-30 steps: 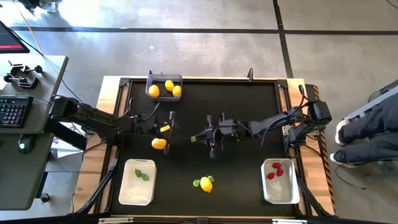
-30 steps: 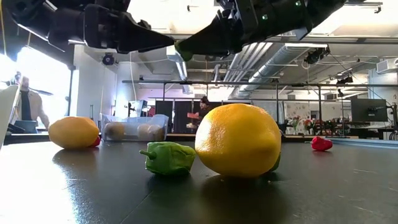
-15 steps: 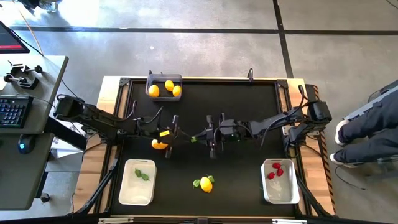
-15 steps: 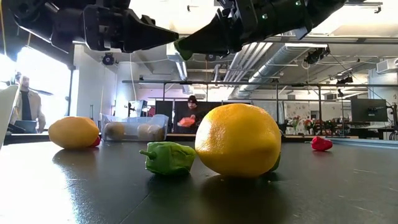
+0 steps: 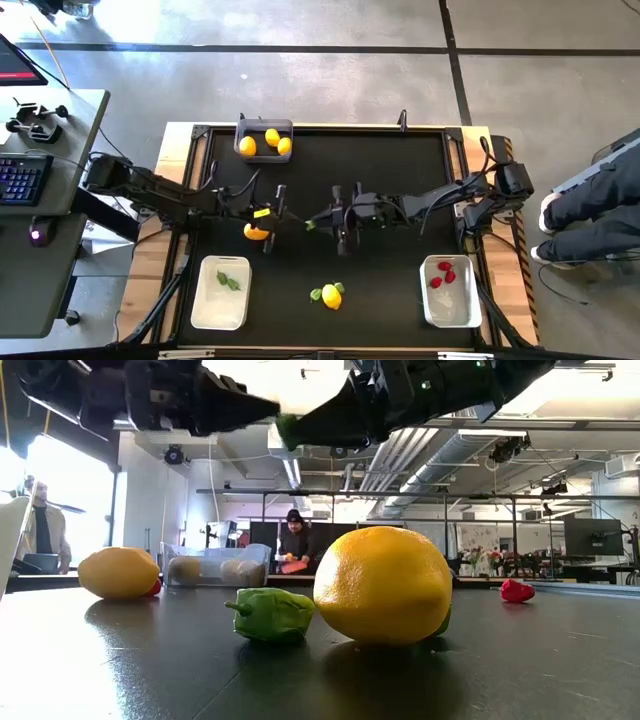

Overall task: Sort produce into baskets
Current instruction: Put the green chili pepper into the white bin

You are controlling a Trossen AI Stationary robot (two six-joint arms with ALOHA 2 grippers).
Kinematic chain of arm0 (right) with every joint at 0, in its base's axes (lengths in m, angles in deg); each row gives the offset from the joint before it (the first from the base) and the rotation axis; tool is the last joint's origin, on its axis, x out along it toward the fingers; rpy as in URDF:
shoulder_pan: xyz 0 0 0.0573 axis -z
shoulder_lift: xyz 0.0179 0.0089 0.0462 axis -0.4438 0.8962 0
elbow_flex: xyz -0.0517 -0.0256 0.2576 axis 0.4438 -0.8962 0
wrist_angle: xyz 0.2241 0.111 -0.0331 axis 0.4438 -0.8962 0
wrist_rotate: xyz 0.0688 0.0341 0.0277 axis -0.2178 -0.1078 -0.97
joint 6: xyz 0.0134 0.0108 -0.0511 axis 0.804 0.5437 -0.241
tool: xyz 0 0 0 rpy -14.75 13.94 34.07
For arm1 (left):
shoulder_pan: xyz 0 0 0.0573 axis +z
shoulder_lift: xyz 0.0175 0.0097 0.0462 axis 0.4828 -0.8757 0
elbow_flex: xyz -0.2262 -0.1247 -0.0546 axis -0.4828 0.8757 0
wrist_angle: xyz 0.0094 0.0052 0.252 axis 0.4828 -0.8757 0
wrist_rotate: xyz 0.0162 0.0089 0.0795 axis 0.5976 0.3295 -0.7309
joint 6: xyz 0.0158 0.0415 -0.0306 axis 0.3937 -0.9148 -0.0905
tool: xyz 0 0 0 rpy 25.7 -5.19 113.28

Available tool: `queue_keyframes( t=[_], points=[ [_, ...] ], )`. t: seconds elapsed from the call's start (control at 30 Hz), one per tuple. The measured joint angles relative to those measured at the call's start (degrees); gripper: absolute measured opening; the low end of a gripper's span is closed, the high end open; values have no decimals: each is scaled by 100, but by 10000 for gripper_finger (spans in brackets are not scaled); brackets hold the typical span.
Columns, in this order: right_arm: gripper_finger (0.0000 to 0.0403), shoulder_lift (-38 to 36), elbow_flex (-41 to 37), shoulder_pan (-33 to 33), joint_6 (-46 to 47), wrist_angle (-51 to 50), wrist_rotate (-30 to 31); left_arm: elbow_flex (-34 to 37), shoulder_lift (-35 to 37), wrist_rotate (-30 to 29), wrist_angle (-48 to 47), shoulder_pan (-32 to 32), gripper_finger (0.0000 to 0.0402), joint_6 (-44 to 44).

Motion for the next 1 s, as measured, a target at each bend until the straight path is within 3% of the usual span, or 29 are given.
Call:
queue_keyframes(
  t=[0.2,0.33,0.67,1.0],
  points=[
    [189,0,0,9,134,-22,276,0,691,42,-796,-24,0,166],
    [213,0,0,9,139,-24,275,0,1283,46,-1684,-236,0,475],
    [216,-1,0,22,141,-236,308,-1,2670,59,-4043,-1576,0,2041],
    [216,-1,0,22,146,-370,472,-181,2835,-478,-5977,-2823,0,3655]
  ],
)
